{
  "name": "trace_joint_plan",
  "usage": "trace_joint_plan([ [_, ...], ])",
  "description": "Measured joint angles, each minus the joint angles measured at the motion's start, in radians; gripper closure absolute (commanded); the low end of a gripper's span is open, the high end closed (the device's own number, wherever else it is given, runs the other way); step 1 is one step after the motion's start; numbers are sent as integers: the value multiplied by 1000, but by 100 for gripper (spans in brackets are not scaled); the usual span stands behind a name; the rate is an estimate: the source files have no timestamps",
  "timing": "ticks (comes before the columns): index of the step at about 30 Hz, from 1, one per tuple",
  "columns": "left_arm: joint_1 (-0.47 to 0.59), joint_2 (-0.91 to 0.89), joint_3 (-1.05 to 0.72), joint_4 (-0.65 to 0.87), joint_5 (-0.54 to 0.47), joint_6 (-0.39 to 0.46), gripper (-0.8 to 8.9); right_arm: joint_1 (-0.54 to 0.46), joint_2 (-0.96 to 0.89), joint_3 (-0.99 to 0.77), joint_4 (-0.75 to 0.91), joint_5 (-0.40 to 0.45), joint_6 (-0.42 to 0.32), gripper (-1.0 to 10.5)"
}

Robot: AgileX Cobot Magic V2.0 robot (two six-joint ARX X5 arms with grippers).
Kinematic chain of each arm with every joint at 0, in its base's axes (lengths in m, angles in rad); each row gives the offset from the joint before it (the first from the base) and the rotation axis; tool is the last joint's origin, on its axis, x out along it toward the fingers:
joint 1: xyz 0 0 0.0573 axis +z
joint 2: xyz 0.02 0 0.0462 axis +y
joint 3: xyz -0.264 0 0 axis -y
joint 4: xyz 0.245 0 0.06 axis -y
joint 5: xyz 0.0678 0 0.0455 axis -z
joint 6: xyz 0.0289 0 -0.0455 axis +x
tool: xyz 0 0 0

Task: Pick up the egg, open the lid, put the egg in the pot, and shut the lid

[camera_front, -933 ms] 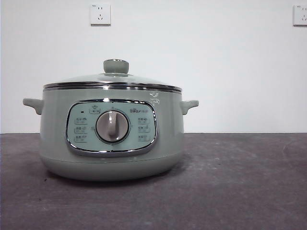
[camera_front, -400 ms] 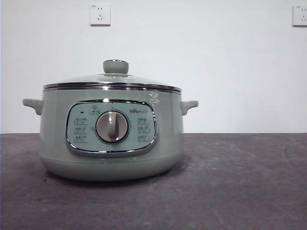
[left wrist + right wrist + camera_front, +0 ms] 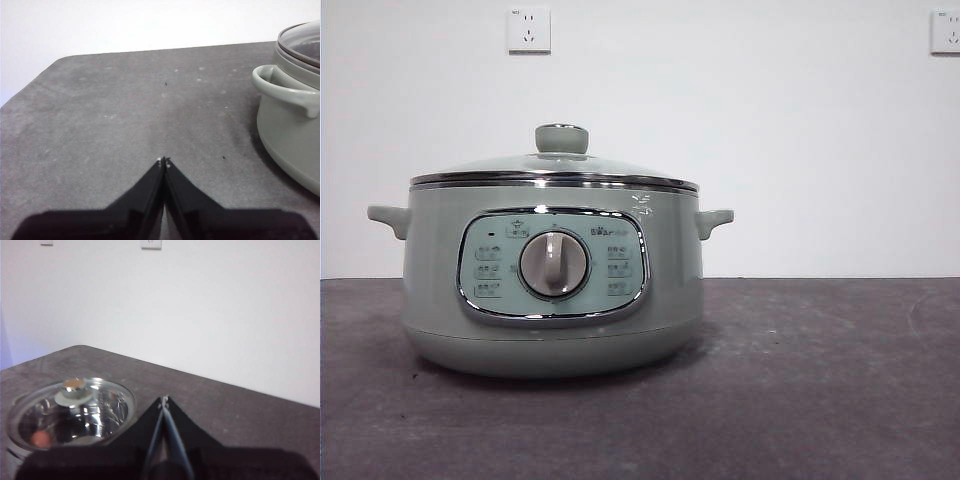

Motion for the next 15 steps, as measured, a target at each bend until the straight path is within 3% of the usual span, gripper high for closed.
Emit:
trace_joint_plan([
  [7,0,0,0,0,0,0,817,-5,-142,-323,213,14,63,946],
  [15,0,0,0,0,0,0,817,-5,-277,-568,267,208,141,946],
])
